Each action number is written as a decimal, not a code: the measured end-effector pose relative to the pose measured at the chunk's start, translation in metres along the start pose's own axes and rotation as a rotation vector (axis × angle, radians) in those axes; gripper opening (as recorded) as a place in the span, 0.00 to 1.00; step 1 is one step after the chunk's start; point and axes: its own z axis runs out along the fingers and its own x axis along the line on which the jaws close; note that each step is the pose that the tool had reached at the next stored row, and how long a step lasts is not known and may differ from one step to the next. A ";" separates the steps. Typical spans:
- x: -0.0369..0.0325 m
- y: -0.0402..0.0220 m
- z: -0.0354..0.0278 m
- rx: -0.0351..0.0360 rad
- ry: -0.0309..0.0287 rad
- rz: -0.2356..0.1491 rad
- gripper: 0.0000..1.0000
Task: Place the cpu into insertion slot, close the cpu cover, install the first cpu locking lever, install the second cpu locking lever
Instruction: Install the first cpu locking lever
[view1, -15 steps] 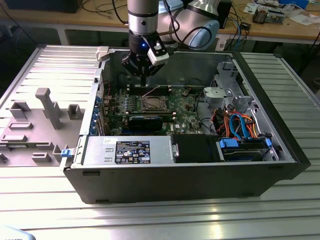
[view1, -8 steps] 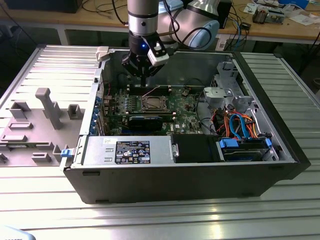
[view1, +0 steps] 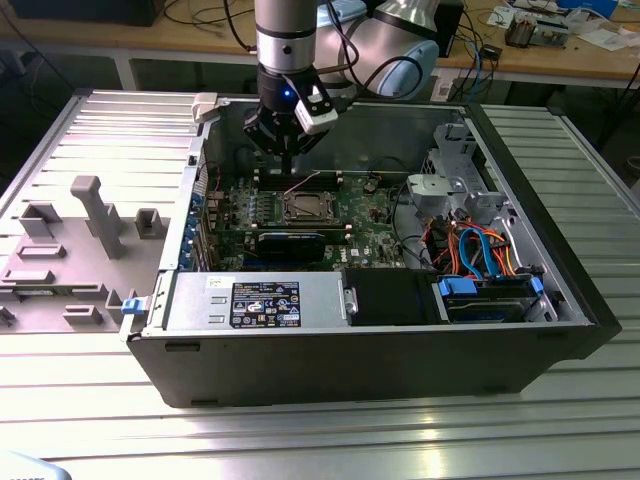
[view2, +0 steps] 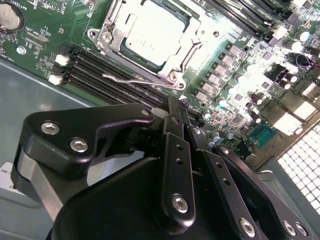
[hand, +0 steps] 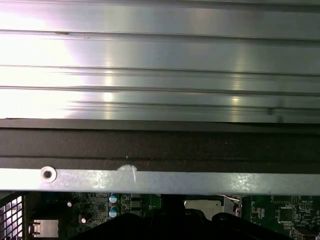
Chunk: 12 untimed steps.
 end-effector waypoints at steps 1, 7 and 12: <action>0.0000 0.0000 0.0002 0.0001 0.0000 0.000 0.11; 0.0000 0.0001 0.0017 0.0000 0.0000 0.000 0.11; 0.0000 0.0001 0.0030 0.0000 -0.0001 0.000 0.11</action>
